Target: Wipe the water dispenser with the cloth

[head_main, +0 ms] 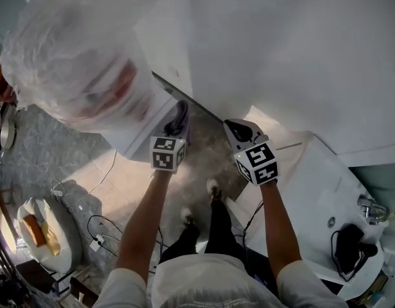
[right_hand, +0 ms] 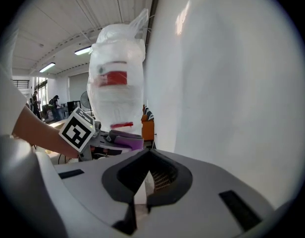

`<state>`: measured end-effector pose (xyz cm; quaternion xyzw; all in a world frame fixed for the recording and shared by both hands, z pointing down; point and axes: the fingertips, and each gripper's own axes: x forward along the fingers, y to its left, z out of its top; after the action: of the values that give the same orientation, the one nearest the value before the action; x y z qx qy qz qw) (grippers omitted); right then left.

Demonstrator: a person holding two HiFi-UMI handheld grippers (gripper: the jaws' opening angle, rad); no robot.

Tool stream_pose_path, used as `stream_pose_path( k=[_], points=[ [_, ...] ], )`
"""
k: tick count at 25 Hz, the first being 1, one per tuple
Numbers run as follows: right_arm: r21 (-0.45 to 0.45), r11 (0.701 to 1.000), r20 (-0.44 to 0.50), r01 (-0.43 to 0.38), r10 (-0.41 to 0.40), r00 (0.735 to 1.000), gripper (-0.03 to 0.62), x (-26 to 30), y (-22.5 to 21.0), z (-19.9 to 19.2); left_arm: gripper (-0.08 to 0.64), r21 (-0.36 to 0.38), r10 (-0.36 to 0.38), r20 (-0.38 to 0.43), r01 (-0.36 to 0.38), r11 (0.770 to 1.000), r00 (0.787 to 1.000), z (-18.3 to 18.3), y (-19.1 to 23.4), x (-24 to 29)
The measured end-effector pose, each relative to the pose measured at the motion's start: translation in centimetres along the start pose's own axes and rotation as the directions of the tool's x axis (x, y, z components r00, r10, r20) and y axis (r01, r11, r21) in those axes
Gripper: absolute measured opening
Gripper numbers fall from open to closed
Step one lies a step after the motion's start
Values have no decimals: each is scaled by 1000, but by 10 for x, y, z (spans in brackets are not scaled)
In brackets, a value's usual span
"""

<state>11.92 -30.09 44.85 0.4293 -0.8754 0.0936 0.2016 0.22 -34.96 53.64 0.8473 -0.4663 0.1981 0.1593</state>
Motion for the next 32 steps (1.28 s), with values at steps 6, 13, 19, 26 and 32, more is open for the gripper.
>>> stream_pose_path(
  k=[6,13,19,26,32],
  points=[
    [69,998,-36,16,-13,999,9,13,-8,-31,64,-55,19,-62,-22,998,998,-31,18,39],
    [83,996,-49,40,-36,998,11,9,-13,-44,64,-90,133,-44,-137,987,990,-33,35,47],
    [66,997,-48,49,-46,998,11,5,-3,-39,64,-230,201,3,-195,954,980,-32,46,22],
    [46,997,-42,57,-55,998,11,-1,21,-30,64,-281,241,-2,-232,931,971,-48,57,-17],
    [50,998,-24,44,-43,999,11,-5,53,-22,64,-297,288,16,-270,916,958,-64,71,-63]
  ],
)
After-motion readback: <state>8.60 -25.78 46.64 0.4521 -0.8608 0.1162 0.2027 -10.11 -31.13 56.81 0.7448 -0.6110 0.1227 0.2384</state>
